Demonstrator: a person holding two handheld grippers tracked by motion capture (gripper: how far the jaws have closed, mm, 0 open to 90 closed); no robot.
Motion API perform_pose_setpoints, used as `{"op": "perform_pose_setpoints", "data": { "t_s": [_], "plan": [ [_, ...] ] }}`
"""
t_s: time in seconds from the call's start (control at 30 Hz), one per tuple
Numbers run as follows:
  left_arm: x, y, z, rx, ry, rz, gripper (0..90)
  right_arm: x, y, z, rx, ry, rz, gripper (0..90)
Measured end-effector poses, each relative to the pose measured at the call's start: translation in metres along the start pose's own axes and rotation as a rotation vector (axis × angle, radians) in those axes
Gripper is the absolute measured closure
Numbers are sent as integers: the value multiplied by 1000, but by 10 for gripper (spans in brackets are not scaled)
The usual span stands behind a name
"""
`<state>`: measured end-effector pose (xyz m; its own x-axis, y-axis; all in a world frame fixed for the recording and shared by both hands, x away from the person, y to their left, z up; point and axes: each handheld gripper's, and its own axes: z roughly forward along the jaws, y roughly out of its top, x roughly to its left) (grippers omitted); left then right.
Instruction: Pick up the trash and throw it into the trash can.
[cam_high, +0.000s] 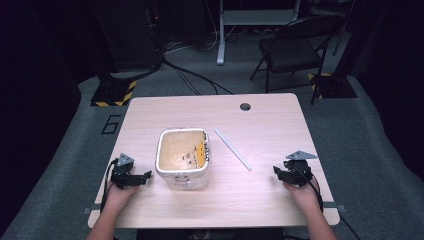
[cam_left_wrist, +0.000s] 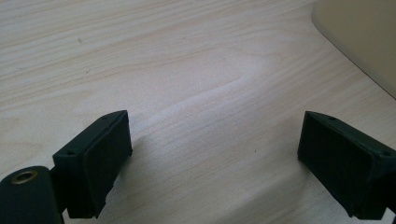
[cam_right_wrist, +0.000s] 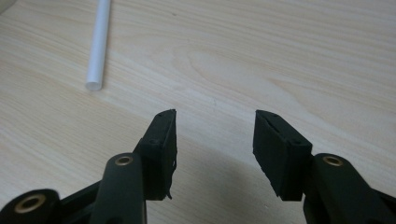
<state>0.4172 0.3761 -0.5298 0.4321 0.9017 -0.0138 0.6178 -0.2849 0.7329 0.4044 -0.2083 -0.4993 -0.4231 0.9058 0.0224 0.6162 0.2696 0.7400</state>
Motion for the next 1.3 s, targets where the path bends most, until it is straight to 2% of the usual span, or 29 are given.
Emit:
{"op": "perform_pose_setpoints", "data": {
  "t_s": [0.17,0.47,1.0,1.3],
  "plan": [
    [0,0,0,0,0,0,94,8,10,-8,-3,5,-46,510],
    [0,0,0,0,0,0,94,20,24,-11,-23,46,-57,509],
    [0,0,0,0,0,0,94,49,43,-1,-33,120,-92,534],
    [0,0,0,0,0,0,94,64,52,16,-21,138,-116,551]
  ]
}}
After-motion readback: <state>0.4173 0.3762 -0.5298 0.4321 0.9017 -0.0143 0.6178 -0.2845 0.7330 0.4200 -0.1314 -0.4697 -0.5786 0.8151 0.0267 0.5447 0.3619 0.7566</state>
